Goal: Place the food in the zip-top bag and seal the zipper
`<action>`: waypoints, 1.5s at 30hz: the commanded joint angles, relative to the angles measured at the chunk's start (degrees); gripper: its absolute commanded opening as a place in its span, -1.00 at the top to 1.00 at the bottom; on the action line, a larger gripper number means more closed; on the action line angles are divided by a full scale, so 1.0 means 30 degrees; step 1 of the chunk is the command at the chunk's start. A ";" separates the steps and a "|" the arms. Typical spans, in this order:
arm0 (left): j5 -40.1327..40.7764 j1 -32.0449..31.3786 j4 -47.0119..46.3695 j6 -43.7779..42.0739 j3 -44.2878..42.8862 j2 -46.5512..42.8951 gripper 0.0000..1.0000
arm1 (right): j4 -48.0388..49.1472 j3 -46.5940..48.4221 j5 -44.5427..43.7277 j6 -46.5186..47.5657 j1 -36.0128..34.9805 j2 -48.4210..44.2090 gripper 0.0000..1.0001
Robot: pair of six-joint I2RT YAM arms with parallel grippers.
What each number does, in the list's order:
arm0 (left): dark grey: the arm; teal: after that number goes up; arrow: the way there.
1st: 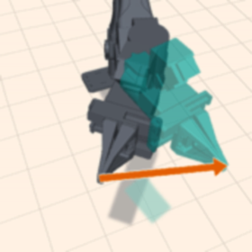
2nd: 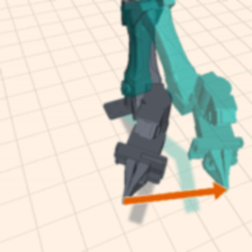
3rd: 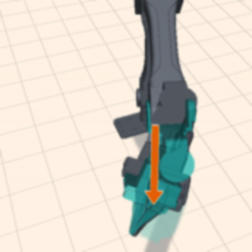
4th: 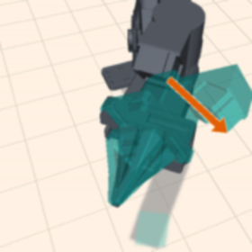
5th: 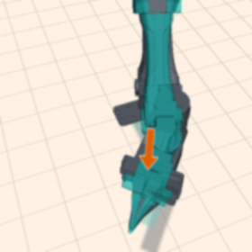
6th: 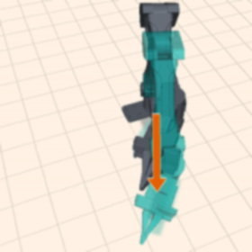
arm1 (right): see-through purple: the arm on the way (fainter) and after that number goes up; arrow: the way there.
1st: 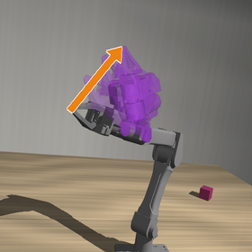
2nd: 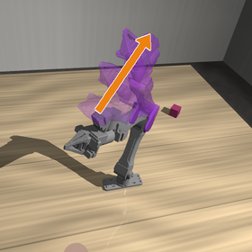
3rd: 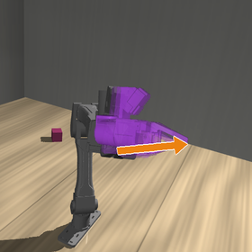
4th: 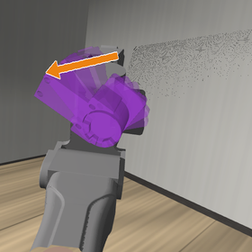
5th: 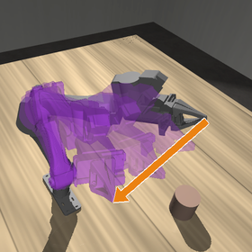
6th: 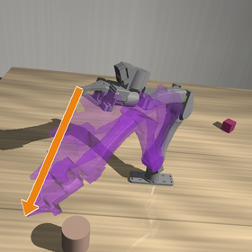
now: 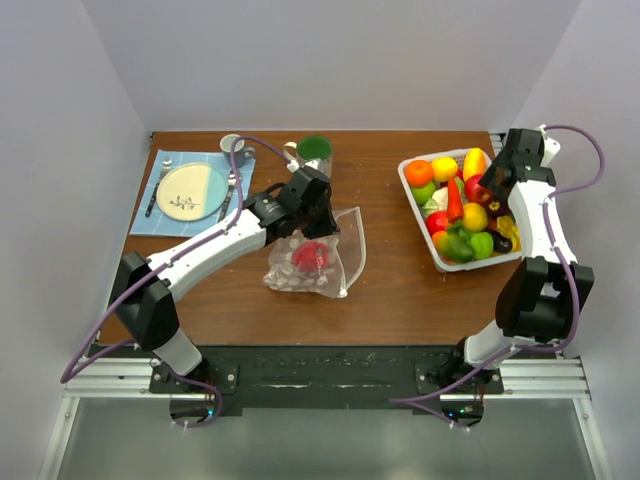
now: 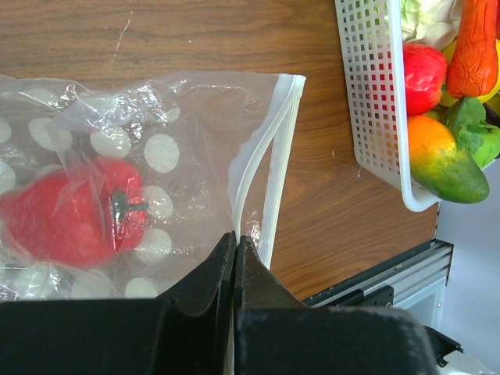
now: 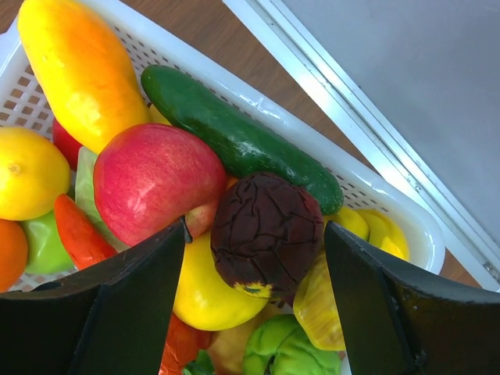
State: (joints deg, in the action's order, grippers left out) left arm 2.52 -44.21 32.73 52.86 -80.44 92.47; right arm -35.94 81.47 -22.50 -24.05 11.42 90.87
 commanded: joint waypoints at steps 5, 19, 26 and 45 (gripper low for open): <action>-0.0197 0.0057 -0.0510 -0.0335 0.0243 -0.0236 1.00 | 0.0848 -0.0642 0.0323 -0.0507 0.0119 0.0325 -0.49; -0.0168 0.0057 -0.0744 -0.0159 0.0594 -0.0353 1.00 | 0.0732 -0.1435 0.0470 -0.0830 0.0119 0.0237 -0.28; -0.0138 0.0057 -0.0803 -0.0043 0.0623 -0.0470 1.00 | -0.0498 -0.0411 0.0499 -0.0626 0.0119 -0.0025 0.33; -0.0022 0.0057 -0.0832 0.0338 0.0506 -0.0529 1.00 | -0.2316 0.0148 0.1932 -0.0390 0.0061 -0.3013 0.63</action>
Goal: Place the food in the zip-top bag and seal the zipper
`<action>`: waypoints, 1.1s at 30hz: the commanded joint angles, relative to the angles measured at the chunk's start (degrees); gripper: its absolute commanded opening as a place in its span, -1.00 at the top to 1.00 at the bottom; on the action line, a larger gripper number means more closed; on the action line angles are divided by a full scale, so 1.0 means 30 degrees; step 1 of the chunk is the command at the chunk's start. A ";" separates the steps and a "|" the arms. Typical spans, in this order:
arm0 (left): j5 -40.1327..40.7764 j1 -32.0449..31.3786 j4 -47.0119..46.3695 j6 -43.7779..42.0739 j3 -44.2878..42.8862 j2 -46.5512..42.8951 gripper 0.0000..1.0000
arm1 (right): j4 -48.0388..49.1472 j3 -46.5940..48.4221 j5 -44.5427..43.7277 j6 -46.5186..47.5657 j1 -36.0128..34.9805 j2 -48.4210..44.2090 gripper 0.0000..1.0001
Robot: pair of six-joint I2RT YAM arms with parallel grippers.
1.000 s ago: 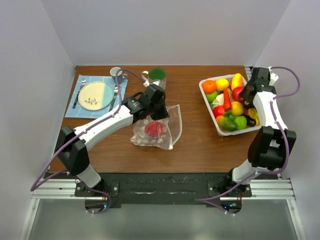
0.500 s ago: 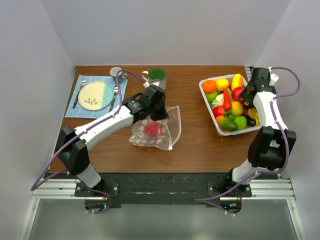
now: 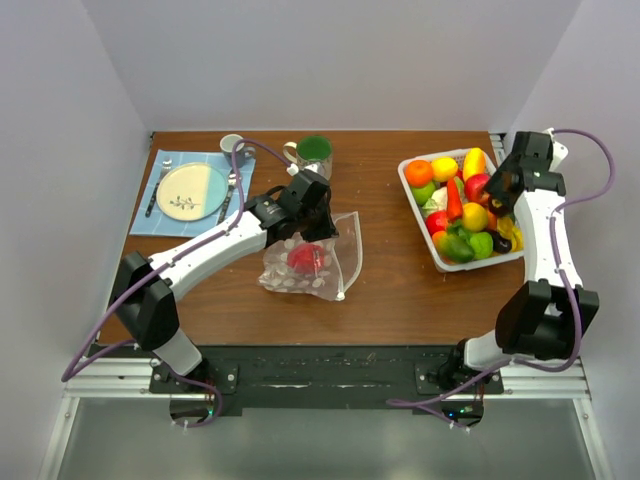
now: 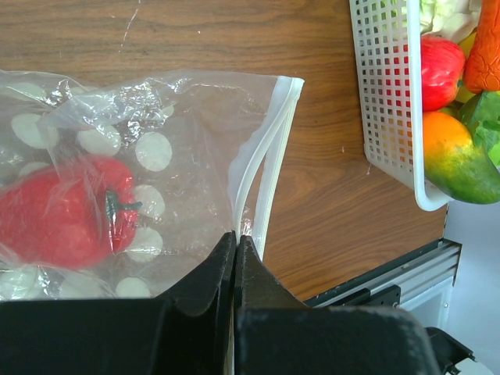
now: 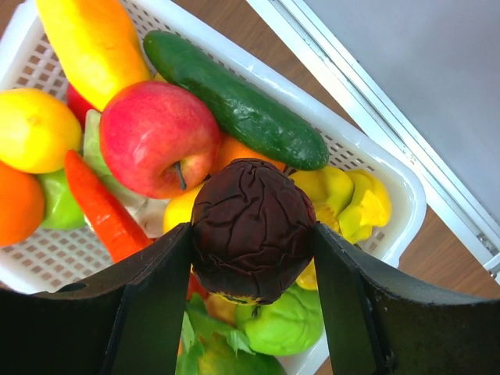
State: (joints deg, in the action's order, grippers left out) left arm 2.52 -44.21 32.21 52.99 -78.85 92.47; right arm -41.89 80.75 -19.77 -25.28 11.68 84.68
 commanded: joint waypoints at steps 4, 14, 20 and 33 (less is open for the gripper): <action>0.0066 0.0057 -0.0686 0.0383 -0.0026 -0.0529 1.00 | -0.0393 -0.0021 0.1550 0.0193 -0.0115 -0.1976 0.65; -0.0050 -0.0059 -0.0687 0.0734 -0.0844 0.0056 1.00 | -0.0393 -0.1133 0.2605 -0.0214 -0.2865 -0.5140 0.67; -0.0021 -0.0206 -0.0628 0.1027 -0.1665 0.0291 1.00 | 0.1859 -0.3473 0.5533 -0.2175 -0.6613 -0.7103 0.67; 0.0388 -0.0997 0.0074 0.1730 -0.3658 0.0760 1.00 | 0.5147 -0.4331 0.2727 -0.4699 -1.6051 -0.4065 0.30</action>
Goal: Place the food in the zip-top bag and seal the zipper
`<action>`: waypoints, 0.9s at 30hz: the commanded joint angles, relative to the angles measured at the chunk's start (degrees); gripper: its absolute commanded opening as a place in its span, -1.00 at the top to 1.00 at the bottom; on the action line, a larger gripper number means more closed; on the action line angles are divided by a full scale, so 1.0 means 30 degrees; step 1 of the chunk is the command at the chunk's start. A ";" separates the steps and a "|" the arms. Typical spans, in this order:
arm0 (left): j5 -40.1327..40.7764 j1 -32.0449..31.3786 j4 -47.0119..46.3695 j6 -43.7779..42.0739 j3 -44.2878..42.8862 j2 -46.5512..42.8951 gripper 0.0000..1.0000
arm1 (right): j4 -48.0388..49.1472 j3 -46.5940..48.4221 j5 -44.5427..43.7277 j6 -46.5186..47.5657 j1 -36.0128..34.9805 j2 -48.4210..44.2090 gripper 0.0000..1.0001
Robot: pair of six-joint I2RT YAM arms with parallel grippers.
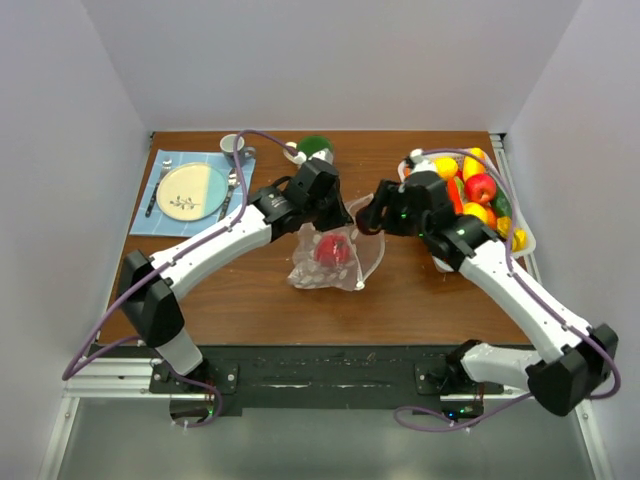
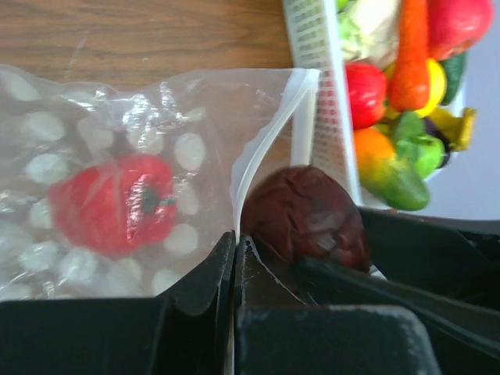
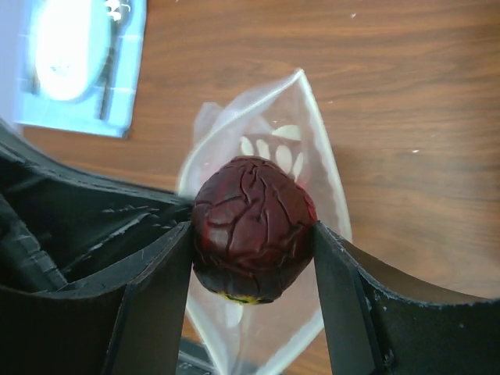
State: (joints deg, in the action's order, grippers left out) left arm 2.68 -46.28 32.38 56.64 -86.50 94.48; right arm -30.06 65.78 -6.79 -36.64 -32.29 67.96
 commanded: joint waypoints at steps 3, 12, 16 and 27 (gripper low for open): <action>0.0571 -0.0364 0.0133 0.0718 -0.1080 -0.0290 1.00 | 0.0677 0.1189 -0.1897 -0.0765 -0.1540 0.2130 -0.22; 0.1304 -0.0393 0.0309 0.0954 -0.0786 -0.1287 1.00 | 0.0236 0.1805 -0.1957 -0.0295 -0.1540 0.0872 -0.72; 0.1481 -0.0393 0.0398 0.0983 -0.0903 -0.1316 1.00 | -0.0289 0.1600 -0.2920 -0.0324 -0.1511 0.0373 -0.72; 0.1979 -0.0335 0.0837 0.0866 -0.1166 -0.1902 1.00 | -0.1463 -0.0391 -0.4621 -0.0061 -0.1511 -0.0855 -0.40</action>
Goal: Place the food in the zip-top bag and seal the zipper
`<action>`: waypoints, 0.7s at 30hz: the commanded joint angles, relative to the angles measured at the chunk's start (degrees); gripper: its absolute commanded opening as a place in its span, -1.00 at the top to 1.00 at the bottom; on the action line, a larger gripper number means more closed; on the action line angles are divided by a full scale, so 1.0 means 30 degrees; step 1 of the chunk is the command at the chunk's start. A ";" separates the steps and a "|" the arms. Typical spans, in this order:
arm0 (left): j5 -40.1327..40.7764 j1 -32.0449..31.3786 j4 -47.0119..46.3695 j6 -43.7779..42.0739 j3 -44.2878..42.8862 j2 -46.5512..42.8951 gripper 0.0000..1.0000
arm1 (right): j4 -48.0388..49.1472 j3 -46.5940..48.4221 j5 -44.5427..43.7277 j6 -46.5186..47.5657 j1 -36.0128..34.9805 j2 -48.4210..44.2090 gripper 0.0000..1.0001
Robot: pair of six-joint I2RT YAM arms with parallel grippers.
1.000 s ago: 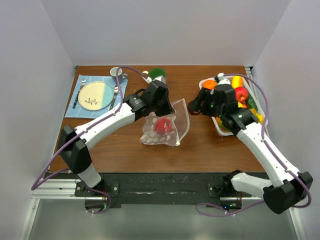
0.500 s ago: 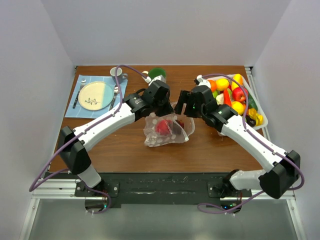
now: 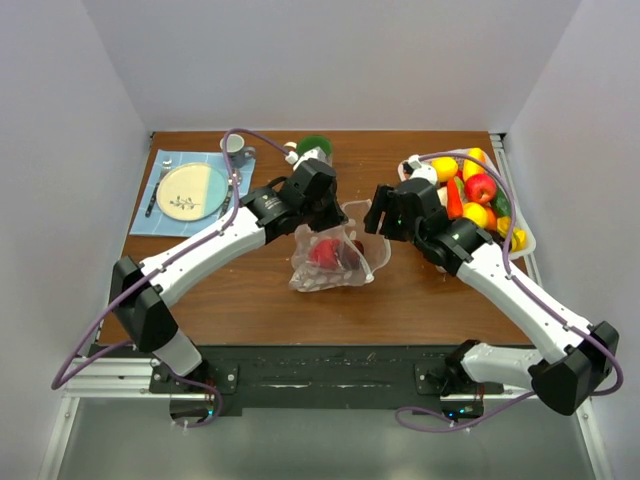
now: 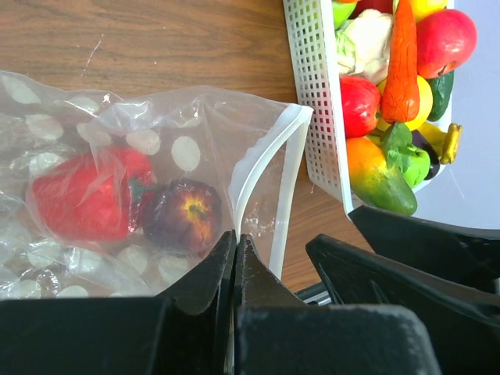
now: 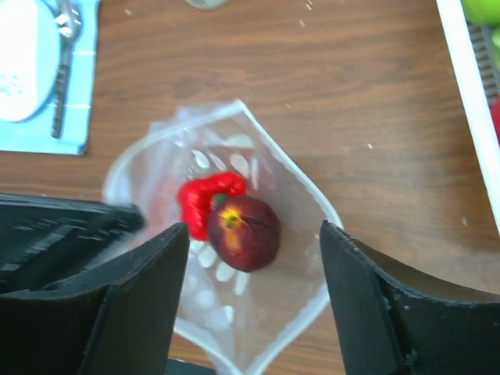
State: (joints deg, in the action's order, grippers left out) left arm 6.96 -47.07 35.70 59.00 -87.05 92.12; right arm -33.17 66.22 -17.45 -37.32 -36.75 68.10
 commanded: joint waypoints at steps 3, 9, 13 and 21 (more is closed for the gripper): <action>0.0638 -0.0072 -0.0095 -0.0038 -0.1073 -0.1203 1.00 | -0.0021 -0.1503 -0.1098 0.0340 -0.0025 -0.1223 -0.39; 0.0726 -0.0072 0.0022 -0.0068 -0.1043 -0.1438 1.00 | 0.1007 -0.2882 -0.0247 0.0399 0.0005 -0.1429 -0.38; 0.0843 -0.0043 0.0169 -0.0126 -0.1102 -0.1672 1.00 | 0.0919 -0.3291 -0.0743 0.0282 0.0034 -0.1692 -0.38; 0.0990 0.0016 0.0520 -0.0273 -0.1190 -0.1994 1.00 | 0.1592 -0.3791 -0.0454 0.0165 0.0268 -0.1576 -0.29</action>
State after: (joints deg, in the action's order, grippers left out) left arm 8.54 -47.07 37.60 58.96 -87.68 88.77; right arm -31.75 55.31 -18.55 -36.82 -36.32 63.68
